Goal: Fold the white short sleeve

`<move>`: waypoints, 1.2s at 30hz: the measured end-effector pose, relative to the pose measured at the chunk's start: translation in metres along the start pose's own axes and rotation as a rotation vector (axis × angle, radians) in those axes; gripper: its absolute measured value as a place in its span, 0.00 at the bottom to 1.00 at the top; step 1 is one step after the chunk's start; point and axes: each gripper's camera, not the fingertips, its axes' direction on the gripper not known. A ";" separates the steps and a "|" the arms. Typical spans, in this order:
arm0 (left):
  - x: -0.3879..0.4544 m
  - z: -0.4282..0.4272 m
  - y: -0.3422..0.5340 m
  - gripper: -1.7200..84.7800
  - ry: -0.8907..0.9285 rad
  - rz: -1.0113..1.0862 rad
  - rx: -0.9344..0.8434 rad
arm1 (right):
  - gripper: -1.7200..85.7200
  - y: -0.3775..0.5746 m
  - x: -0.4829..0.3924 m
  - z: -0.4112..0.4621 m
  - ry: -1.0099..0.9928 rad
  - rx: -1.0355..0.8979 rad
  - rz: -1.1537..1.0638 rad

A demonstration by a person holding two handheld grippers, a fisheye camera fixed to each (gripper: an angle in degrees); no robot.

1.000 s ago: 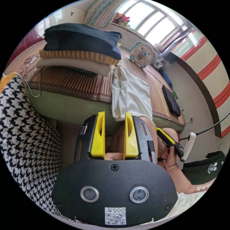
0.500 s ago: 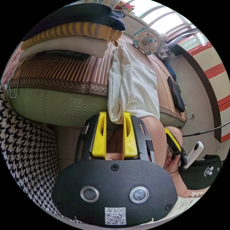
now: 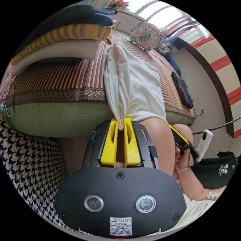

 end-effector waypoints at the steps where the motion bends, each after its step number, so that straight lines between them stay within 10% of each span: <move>1: 0.002 -0.003 0.001 0.08 -0.012 0.012 0.003 | 0.06 -0.002 0.001 -0.004 0.000 0.000 0.009; 21: 0.027 -0.332 0.047 0.07 0.353 0.264 0.736 | 0.01 -0.083 -0.141 -0.300 -0.024 0.572 -0.270; 36: -0.129 -0.523 -0.136 0.07 0.208 0.090 0.741 | 0.01 -0.288 -0.348 -0.257 0.007 0.523 -0.556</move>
